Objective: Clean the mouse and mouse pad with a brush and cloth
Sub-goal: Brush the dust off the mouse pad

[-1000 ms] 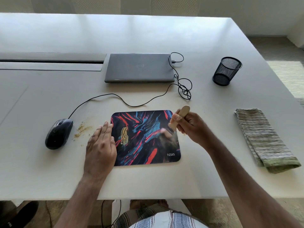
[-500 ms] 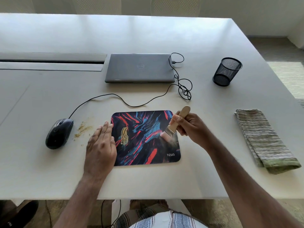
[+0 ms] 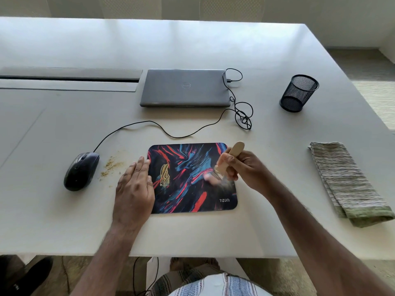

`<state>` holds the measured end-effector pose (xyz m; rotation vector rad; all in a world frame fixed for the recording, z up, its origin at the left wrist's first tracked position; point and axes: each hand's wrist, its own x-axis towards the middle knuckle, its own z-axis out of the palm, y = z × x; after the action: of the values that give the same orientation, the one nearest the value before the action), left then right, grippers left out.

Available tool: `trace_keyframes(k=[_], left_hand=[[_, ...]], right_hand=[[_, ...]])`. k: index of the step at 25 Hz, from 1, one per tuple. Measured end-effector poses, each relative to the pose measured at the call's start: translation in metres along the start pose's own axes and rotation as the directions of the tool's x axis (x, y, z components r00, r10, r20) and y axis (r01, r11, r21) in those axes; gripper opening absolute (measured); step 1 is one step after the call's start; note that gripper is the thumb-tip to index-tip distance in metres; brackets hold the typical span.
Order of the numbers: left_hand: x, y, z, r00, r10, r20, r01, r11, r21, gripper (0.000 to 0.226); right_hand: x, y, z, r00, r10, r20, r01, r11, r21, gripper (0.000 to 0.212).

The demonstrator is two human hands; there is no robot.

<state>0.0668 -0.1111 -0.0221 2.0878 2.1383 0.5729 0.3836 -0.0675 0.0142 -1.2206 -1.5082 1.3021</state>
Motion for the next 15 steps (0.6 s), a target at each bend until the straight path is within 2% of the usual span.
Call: trace_keyframes(k=[4,8,11,14,15], left_hand=[[0.000,-0.001,0.001,1.000,0.004,-0.003,-0.004,1.000,0.003,0.056],[0.000,-0.001,0.001,1.000,0.007,-0.003,-0.007,1.000,-0.004,0.056],[0.000,-0.001,0.001,1.000,0.003,0.003,-0.003,1.000,-0.010,0.056],[0.000,-0.001,0.000,1.000,0.003,0.004,-0.003,1.000,-0.005,0.056],[0.000,0.000,0.000,1.000,0.001,0.003,-0.001,1.000,-0.007,0.056]], right_hand=[[0.001,-0.002,0.000,1.000,-0.016,-0.017,0.016,1.000,0.009,0.026],[0.000,-0.009,-0.003,1.000,0.021,0.000,-0.021,0.999,-0.039,0.043],[0.000,-0.012,-0.004,1.000,-0.021,-0.016,0.020,0.996,-0.084,0.036],[0.001,-0.014,-0.004,1.000,0.000,0.020,0.003,0.987,-0.160,0.040],[0.000,-0.016,-0.004,1.000,-0.014,0.016,0.016,0.991,-0.135,0.038]])
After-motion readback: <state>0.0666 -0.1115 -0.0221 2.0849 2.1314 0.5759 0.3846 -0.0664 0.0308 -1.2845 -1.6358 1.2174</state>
